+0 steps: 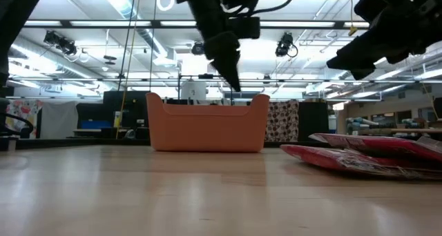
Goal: Sort popcorn bags into baskets
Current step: Put the red popcorn bag into the orange bin
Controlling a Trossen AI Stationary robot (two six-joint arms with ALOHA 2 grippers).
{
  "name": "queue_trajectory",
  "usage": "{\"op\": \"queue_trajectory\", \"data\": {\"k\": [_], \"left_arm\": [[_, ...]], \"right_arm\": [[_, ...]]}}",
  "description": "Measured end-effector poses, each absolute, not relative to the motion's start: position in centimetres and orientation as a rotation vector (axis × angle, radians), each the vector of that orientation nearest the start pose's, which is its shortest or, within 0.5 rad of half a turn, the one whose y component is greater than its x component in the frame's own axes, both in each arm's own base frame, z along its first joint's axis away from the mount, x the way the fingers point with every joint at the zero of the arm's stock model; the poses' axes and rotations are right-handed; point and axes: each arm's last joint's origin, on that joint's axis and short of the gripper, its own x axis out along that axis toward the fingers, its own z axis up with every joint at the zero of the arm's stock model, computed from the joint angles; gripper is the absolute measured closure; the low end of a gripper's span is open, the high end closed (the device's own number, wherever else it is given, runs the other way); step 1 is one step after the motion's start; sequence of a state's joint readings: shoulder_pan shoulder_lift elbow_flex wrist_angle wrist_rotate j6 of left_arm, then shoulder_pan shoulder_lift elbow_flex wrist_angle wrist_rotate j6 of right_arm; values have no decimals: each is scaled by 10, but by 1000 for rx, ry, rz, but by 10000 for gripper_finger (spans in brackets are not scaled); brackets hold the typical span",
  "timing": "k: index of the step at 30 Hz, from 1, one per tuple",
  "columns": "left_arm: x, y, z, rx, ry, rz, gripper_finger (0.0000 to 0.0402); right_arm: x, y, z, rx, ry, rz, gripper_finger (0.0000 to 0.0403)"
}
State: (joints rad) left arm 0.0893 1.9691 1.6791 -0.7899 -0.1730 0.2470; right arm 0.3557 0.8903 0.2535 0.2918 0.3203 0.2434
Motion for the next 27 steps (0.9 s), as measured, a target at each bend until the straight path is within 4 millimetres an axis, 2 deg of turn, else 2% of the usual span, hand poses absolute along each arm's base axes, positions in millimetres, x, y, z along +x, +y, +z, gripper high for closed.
{"op": "queue_trajectory", "data": {"k": [3,6,12,20,27], "left_arm": [[408,31,236,258,1079,92,304],[393,18,233,245,1032,86,313],[366,3,246,264,888,153,322],[335,0,257,249,633,231,322],[314,4,257,231,412,264,322]], "right_arm": [[175,64,184,104,430,-52,249],[184,73,191,73,534,-97,249],[207,85,200,36,691,-111,249],[244,101,215,83,903,-184,249],[259,110,223,106,1028,-262,249]]}}
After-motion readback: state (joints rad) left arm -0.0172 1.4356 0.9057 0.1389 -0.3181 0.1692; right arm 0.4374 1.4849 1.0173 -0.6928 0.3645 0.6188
